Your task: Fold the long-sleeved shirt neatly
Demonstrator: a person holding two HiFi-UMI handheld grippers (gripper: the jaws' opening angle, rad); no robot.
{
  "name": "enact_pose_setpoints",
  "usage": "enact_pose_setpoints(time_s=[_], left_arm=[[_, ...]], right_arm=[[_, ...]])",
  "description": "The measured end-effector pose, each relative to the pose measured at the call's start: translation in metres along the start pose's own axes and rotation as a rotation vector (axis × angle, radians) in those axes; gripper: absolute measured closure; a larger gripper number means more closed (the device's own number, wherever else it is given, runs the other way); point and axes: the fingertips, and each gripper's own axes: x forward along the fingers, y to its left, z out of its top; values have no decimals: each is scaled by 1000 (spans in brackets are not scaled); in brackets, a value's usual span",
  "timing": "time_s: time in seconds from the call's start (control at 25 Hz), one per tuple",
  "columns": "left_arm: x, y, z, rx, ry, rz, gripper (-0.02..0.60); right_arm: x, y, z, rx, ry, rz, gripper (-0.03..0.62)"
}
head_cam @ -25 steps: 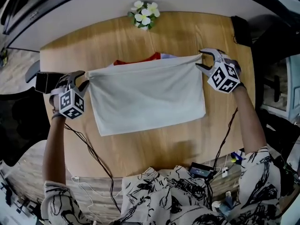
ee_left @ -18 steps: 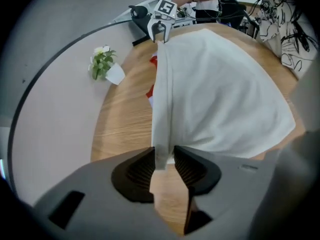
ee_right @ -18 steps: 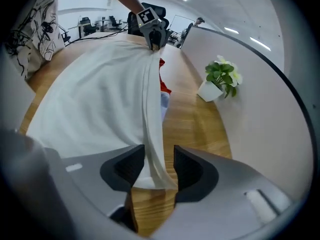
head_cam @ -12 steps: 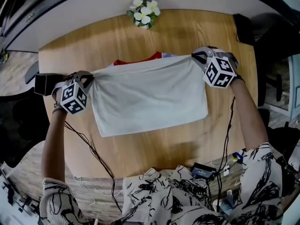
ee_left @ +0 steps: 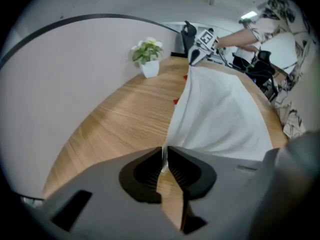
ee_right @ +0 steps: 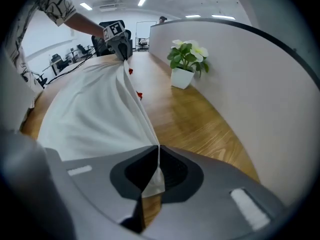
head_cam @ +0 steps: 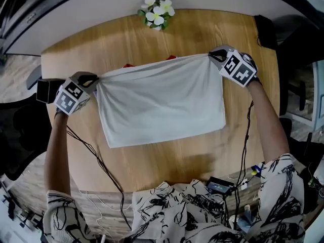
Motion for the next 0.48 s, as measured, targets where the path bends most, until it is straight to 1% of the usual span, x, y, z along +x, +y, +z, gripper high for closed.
enact_pose_setpoints(time_s=[0.08, 0.16, 0.24, 0.32, 0.36, 0.4, 0.44, 0.48], left_arm=[[-4, 13, 0, -111, -31, 27, 541], [-8, 30, -2, -204, -37, 94, 552], [-8, 42, -3, -252, -32, 163, 540], [-12, 52, 2, -296, -75, 227, 511], [-17, 57, 6, -302, -107, 267, 509], [-24, 62, 12, -275, -133, 312, 509], [-31, 63, 20, -214, -149, 349, 509], [-35, 59, 29, -138, -156, 362, 508]], right_arm=[[3, -3, -1, 54, -5, -4, 565], [5, -8, -3, 116, -12, -20, 562], [5, -16, -7, 176, -14, -53, 569], [4, -24, -12, 234, -19, -89, 572], [3, -28, -13, 256, -29, -103, 567], [0, -31, -12, 269, -47, -116, 542], [-5, -33, -8, 272, -70, -129, 530], [-11, -35, -3, 267, -97, -139, 526]])
